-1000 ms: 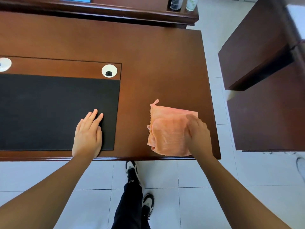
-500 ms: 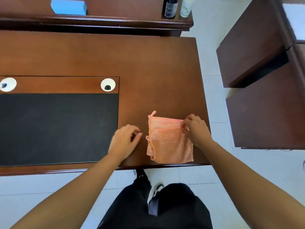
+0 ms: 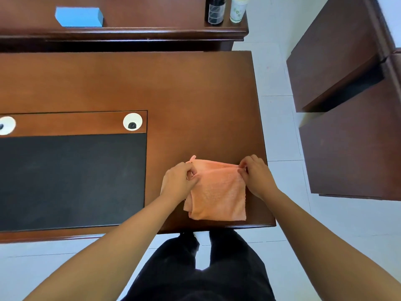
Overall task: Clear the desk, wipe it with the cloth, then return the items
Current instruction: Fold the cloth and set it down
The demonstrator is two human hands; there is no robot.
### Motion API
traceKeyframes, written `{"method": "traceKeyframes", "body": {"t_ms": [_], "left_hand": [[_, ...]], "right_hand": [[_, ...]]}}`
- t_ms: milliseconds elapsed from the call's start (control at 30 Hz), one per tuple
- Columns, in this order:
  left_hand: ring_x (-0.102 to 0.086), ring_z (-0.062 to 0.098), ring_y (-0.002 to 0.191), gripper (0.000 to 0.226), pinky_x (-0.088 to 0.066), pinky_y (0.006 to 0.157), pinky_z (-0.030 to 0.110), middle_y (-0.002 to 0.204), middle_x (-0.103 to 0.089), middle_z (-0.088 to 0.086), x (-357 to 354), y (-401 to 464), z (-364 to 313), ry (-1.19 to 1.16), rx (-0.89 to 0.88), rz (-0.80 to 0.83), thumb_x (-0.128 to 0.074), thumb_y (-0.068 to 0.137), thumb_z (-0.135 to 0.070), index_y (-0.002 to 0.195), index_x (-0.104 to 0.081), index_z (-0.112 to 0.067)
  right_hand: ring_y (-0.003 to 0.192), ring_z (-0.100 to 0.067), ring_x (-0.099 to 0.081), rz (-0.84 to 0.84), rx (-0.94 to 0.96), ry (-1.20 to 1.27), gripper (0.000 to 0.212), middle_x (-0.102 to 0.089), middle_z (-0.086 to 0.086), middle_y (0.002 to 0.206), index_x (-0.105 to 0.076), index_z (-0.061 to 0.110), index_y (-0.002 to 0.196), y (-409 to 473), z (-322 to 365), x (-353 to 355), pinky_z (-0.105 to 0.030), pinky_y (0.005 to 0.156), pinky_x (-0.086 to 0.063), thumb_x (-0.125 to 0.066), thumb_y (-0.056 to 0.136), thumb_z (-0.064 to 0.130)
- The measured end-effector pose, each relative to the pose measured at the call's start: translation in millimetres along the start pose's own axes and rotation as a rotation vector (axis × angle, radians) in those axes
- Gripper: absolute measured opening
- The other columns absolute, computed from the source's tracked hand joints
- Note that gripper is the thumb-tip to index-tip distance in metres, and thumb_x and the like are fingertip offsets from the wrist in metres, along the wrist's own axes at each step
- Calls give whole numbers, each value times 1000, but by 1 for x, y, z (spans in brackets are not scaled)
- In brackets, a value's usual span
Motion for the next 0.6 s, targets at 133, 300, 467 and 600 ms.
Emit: {"method": "traceKeyframes", "body": {"t_ms": [133, 300, 467, 600], "left_hand": [[-59, 5, 79, 18, -37, 59, 26, 85, -61, -17, 4, 19, -5, -36, 91, 5, -73, 93, -41, 81, -61, -35], [-60, 9, 78, 16, -41, 60, 27, 87, -58, -15, 6, 20, -14, 18, 36, -66, -69, 96, -44, 87, -64, -31], [-62, 8, 83, 7, -48, 66, 25, 102, -59, -16, 12, 22, -27, -83, 39, -178, -66, 101, -37, 103, -66, -31], [-61, 11, 84, 26, -45, 62, 22, 116, -57, -3, 15, 4, -20, -26, 154, -151, -61, 103, -42, 118, -51, -24]], "right_hand": [[110, -19, -56, 28, -7, -16, 14, -62, -1, 123, -69, 20, 116, 2, -3, 0, -36, 97, -53, -62, 106, 26], [103, -18, -59, -14, -79, 27, 12, -63, -2, 119, -67, 18, 113, -3, -7, -7, -31, 86, -53, -59, 106, 22], [98, -17, -63, -122, -201, 182, 6, -62, 0, 113, -58, 20, 111, -12, -10, -8, -24, 75, -46, -59, 105, 21], [99, -18, -63, -157, -251, 160, 30, -60, 0, 120, -50, 21, 125, -42, -7, -9, -26, 76, -47, -60, 104, 39]]}}
Point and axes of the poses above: each hand's wrist, its own y-axis towards the middle knuckle, its own x-axis out of the back of the hand, z = x × y, the point moved 7 cm from there along y, towards the middle knuckle
